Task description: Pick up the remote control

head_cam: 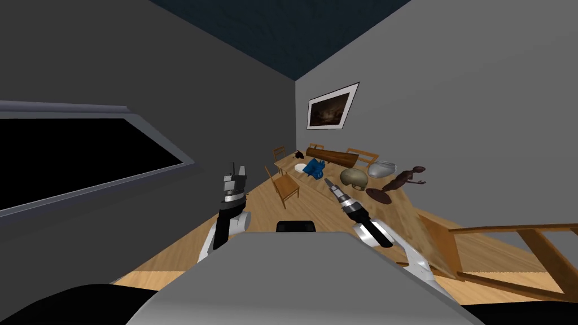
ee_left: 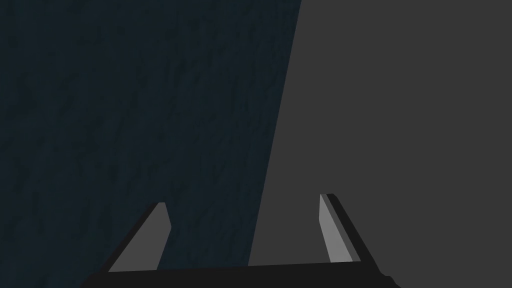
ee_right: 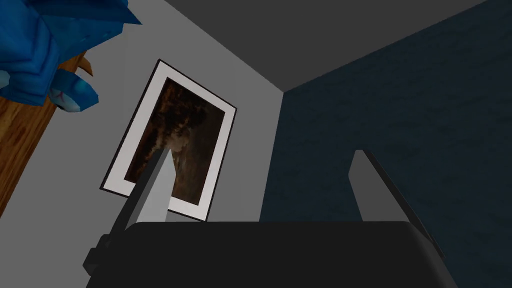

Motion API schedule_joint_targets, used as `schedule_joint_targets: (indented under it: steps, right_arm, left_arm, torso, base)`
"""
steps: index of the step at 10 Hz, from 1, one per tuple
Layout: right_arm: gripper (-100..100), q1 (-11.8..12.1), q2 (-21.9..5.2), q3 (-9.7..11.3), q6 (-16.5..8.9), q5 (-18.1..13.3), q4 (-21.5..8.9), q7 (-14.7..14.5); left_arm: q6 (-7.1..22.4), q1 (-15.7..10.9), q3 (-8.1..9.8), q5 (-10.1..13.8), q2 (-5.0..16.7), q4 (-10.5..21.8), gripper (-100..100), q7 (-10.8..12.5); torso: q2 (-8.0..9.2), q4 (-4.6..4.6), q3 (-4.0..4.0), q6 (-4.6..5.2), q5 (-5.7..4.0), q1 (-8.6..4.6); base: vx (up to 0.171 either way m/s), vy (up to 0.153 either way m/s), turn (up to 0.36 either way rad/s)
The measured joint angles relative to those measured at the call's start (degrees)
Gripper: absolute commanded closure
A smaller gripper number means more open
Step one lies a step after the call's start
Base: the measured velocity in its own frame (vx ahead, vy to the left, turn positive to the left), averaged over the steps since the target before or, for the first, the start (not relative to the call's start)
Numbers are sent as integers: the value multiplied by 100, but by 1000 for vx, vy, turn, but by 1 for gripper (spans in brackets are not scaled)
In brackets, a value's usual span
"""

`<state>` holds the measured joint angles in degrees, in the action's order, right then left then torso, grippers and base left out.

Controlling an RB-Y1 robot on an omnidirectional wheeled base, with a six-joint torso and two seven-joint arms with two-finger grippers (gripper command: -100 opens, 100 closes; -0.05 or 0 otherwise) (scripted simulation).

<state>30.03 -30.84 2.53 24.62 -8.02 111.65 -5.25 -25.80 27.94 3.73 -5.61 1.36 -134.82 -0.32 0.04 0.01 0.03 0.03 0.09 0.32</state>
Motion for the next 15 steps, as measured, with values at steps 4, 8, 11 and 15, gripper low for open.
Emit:
schedule_joint_targets:
  steps: [4,8,11,15]
  right_arm:
    - [-100,-1,-556,71,-9,-235,-511,-235]
    - [-100,20,-1128,143,-18,-450,-967,-422]
    - [-100,75,-1571,293,-100,-696,-1376,-626]
    - [-100,87,-2077,479,-103,-928,-1926,-799]
  left_arm:
    - [0,0,0,0,0,0,0,0]
    - [0,0,1,0,1,0,0,0]
    - [0,1,1,0,1,0,0,0]
    - [0,1,1,0,1,0,0,0]
  torso:
    - [-2,0,-1,1,-3,-15]
    - [-6,-1,-3,0,-4,-18]
    - [-14,-3,-8,2,-4,-15]
    - [-12,-3,-7,2,-7,-31]
  base:
    - [12,65,150]
    - [25,56,153]
    - [54,56,151]
    - [53,11,129]
